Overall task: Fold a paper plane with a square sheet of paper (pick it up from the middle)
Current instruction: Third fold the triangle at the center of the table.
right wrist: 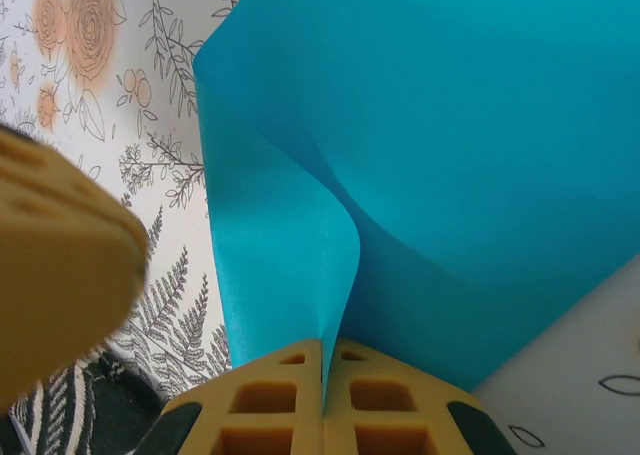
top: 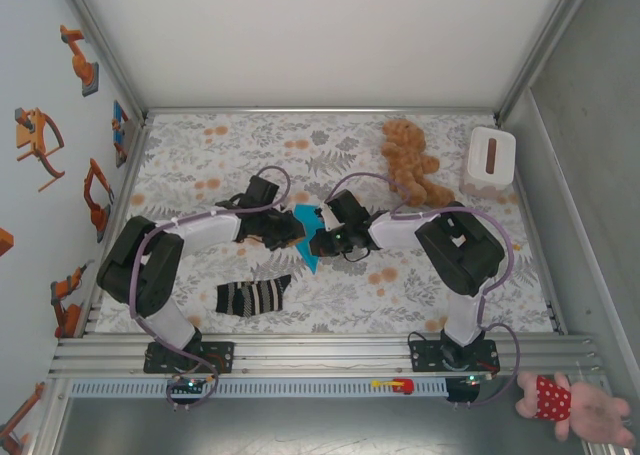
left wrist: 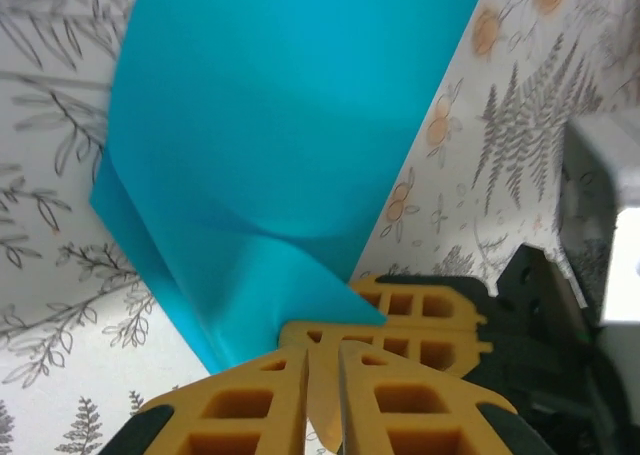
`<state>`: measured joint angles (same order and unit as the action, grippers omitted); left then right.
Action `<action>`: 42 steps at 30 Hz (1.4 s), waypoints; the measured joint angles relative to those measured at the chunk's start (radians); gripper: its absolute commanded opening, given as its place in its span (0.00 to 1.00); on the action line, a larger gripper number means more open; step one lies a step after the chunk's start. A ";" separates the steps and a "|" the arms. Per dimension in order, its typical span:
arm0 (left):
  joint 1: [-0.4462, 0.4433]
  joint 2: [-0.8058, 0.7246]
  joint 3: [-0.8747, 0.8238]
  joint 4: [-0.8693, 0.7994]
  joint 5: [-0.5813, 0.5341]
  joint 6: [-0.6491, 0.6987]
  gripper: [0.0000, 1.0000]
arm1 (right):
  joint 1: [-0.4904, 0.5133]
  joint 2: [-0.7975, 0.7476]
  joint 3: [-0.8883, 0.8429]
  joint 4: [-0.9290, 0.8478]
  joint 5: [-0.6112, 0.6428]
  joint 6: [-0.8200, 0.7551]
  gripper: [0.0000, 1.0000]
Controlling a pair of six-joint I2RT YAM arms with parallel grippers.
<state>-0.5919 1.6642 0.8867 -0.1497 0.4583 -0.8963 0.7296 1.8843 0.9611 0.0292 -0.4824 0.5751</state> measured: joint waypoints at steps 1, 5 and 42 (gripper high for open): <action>-0.003 0.005 -0.001 0.003 0.003 -0.005 0.13 | 0.000 0.001 0.002 0.000 0.000 0.000 0.00; -0.004 0.041 -0.001 0.023 0.012 -0.014 0.13 | 0.000 0.003 0.003 0.000 0.000 0.000 0.00; -0.003 0.112 0.022 -0.037 -0.050 -0.033 0.09 | -0.008 -0.117 -0.006 -0.106 0.126 0.029 0.32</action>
<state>-0.5945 1.7763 0.9089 -0.1867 0.4084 -0.9295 0.7212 1.7676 0.9554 -0.0765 -0.3561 0.6044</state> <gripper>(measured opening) 0.093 0.310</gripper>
